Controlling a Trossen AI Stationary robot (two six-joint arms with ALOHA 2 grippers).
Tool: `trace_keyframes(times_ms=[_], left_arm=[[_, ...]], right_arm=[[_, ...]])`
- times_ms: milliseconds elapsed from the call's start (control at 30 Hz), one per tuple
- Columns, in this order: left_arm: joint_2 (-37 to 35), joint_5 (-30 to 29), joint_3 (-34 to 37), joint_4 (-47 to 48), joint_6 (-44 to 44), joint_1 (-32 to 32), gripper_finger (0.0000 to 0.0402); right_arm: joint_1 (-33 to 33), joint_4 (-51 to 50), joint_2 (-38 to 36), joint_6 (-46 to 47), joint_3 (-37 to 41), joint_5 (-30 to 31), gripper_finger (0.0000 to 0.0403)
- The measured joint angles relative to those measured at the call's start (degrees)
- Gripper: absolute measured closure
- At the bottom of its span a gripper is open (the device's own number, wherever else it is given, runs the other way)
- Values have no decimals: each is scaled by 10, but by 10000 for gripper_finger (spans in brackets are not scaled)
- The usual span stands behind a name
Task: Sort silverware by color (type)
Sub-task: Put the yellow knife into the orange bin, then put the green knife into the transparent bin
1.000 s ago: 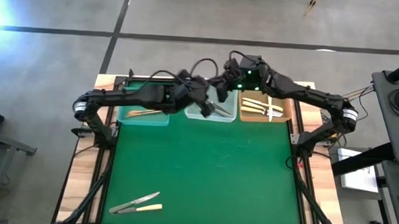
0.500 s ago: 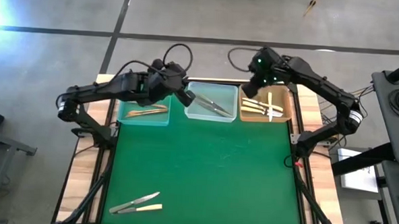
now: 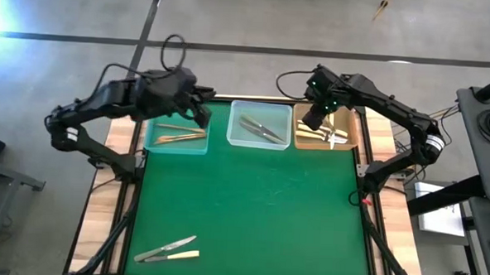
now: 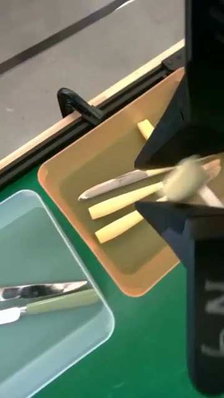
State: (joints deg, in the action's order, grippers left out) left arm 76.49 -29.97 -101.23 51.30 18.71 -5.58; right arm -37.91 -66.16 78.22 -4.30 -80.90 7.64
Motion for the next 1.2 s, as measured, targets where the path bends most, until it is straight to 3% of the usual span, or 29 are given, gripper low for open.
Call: trace_keyframes(times_ms=[200, 300, 400, 600, 733, 900, 1033, 1200], left_arm=[[-55, 71, 0, 58, 63, 15, 366], [-83, 147, 0, 117, 129, 23, 366], [-98, 217, 14, 168, 194, 45, 366], [-94, 239, 116, 236, 332, 146, 366], [-83, 333, 224, 218, 416, 218, 366], [-65, 485, 343, 41, 493, 320, 366], [-38, 472, 388, -85, 548, 385, 366], [12, 397, 392, -113, 521, 439, 366]], right_arm=[[0, -61, 0, 12, -2, -1, 260], [0, -119, -1, 54, -2, -20, 242], [9, -132, -3, 59, -1, -84, 233], [82, -70, -18, 49, 6, -234, 235], [152, -32, -21, 58, 6, -262, 247], [239, -7, -16, 92, 6, -261, 259], [302, 15, -13, 129, 7, -260, 266], [364, 63, -13, 183, 7, -257, 264]])
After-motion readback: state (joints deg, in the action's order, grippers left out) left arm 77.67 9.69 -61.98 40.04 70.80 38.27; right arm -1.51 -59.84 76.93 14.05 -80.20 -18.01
